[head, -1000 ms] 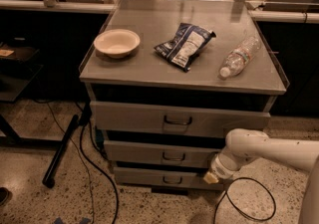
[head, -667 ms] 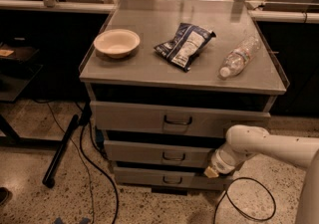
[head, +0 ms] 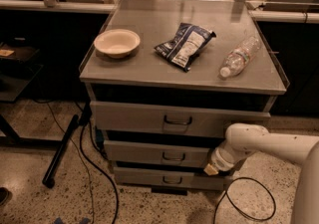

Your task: Close middle drawer

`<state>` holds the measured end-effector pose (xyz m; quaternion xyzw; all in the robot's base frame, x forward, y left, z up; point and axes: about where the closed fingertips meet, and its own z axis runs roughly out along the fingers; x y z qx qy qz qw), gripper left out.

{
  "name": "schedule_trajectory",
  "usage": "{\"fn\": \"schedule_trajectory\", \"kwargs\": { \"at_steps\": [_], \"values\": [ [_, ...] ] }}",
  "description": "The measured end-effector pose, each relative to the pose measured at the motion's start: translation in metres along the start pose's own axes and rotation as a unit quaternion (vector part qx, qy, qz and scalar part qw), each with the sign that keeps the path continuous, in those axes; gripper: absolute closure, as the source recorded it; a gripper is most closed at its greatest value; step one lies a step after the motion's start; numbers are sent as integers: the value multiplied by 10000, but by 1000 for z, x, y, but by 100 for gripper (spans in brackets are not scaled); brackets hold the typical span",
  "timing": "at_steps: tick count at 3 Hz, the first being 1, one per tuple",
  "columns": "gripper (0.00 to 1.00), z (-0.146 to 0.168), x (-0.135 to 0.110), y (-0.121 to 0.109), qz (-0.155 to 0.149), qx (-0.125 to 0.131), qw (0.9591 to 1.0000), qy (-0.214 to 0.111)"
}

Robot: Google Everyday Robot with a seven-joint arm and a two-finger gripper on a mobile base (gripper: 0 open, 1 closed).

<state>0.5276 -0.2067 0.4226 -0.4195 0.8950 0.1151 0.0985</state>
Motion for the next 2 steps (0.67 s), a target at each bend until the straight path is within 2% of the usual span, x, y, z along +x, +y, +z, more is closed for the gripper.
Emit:
{"fn": "schedule_trajectory", "kwargs": {
  "at_steps": [2],
  "values": [
    [30, 0, 0, 0, 0, 0, 10000, 0]
  ]
}}
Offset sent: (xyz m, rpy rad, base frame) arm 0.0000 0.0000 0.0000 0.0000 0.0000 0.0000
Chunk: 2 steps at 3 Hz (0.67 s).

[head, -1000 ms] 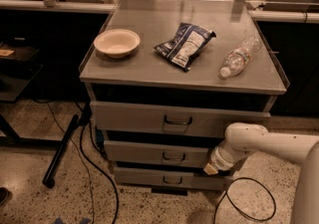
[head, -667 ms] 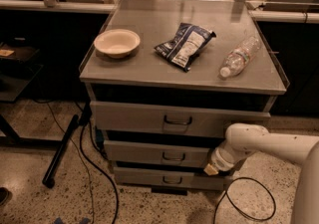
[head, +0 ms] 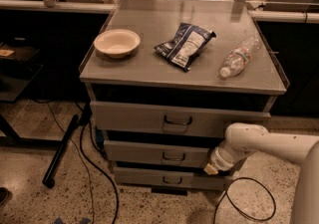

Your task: Close middle drawer

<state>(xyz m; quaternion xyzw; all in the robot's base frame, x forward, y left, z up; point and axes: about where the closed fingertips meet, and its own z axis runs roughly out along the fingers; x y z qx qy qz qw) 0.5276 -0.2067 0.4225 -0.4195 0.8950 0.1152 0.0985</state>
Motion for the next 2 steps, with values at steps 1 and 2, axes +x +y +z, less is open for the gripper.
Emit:
{"fn": "schedule_trajectory", "kwargs": {
  "at_steps": [1, 2],
  "values": [
    [7, 0, 0, 0, 0, 0, 10000, 0],
    [0, 0, 0, 0, 0, -1, 10000, 0]
  ]
}}
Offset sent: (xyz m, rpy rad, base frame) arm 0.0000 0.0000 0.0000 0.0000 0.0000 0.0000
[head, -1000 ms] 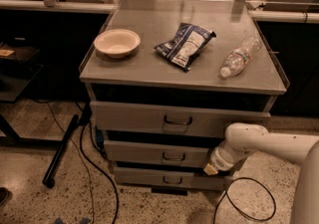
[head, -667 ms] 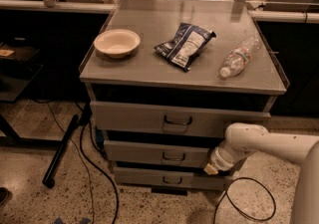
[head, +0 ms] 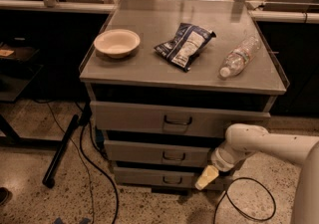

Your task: Close middle drawer

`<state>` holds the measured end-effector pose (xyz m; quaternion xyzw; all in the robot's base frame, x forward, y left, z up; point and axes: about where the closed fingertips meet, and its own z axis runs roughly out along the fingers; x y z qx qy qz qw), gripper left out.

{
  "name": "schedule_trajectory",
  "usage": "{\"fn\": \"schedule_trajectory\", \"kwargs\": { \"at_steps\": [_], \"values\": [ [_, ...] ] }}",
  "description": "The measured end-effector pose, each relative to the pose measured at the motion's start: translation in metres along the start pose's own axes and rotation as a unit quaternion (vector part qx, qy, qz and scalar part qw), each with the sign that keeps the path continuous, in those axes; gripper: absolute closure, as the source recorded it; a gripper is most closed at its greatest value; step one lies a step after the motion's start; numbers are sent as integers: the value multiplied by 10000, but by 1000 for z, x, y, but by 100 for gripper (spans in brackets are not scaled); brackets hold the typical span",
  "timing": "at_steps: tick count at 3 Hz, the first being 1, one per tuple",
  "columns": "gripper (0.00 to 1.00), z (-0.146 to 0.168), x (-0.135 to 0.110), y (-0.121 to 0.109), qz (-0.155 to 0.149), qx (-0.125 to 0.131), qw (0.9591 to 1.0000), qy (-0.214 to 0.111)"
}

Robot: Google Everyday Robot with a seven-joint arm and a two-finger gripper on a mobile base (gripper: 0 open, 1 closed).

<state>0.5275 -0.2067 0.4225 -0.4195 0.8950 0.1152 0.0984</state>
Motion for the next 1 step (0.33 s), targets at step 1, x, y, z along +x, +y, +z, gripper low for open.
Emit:
{"fn": "schedule_trajectory", "kwargs": {
  "at_steps": [1],
  "values": [
    [0, 0, 0, 0, 0, 0, 10000, 0]
  ]
}}
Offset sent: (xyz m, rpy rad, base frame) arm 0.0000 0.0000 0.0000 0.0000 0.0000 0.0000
